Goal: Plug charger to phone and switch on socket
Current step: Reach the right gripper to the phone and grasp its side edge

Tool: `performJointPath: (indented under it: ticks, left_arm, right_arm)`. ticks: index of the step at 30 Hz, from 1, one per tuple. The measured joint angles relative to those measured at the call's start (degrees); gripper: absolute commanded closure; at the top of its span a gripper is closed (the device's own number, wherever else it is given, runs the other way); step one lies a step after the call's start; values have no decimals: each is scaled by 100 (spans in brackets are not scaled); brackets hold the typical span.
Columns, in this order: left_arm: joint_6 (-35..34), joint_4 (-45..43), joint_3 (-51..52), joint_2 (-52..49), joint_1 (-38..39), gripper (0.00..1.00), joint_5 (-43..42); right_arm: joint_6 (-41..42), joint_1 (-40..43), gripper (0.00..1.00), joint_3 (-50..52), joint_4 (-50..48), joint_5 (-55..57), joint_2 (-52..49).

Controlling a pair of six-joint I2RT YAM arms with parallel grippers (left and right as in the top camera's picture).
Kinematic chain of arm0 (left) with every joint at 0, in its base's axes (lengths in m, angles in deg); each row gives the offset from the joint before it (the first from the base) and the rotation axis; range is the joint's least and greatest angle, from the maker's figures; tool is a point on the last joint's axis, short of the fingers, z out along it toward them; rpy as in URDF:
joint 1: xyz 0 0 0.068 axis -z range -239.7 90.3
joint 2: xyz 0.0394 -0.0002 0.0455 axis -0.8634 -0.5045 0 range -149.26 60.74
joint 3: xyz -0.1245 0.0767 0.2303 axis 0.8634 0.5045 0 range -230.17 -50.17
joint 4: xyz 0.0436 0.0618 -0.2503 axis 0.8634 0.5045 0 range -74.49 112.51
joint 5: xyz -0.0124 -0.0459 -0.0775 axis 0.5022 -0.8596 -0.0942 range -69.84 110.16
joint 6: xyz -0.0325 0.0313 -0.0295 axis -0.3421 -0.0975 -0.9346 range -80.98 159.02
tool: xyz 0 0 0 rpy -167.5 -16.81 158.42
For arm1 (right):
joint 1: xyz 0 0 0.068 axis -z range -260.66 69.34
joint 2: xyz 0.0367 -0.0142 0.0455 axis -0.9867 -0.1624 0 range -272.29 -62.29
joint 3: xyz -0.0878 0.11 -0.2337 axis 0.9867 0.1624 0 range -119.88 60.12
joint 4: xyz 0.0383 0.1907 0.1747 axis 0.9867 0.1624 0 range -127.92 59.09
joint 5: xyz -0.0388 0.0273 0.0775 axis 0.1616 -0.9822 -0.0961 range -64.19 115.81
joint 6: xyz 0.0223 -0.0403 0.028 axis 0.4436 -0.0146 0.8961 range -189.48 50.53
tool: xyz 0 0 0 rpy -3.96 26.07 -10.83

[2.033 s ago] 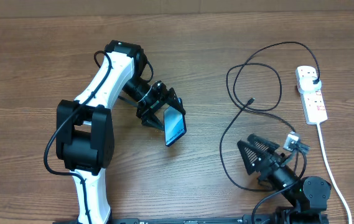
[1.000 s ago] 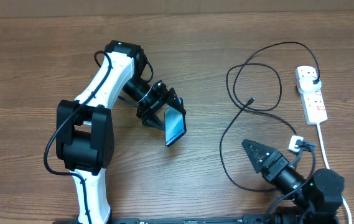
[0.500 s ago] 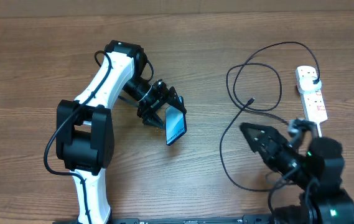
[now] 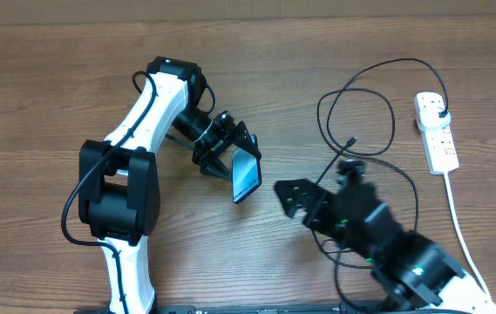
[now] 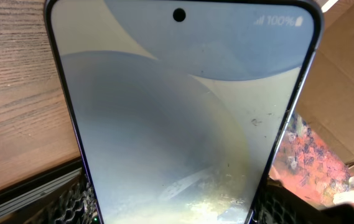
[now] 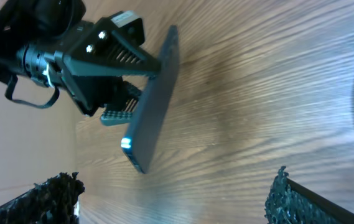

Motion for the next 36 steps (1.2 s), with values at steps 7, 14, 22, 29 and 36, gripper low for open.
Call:
performJointPath:
  ticks: [7, 14, 22, 29, 36]
  left_arm:
    - [0, -11, 0, 0, 0, 32, 2]
    - [0, -20, 0, 0, 0, 31, 2]
    - [0, -103, 0, 0, 0, 31, 2]
    - [0, -138, -2, 0, 0, 31, 2]
    - [0, -146, -2, 0, 0, 31, 2]
  right_arm:
    - [319, -881, 1, -13, -1054, 848, -966]
    - [573, -925, 0, -15, -1711, 1075, -1878]
    - [789, -927, 0, -20, -2258, 1191, -2356]
    - [1054, -999, 0, -20, -2481, 1458, -2590]
    - [1110, -1226, 0, -20, -2863, 1792, -2688]
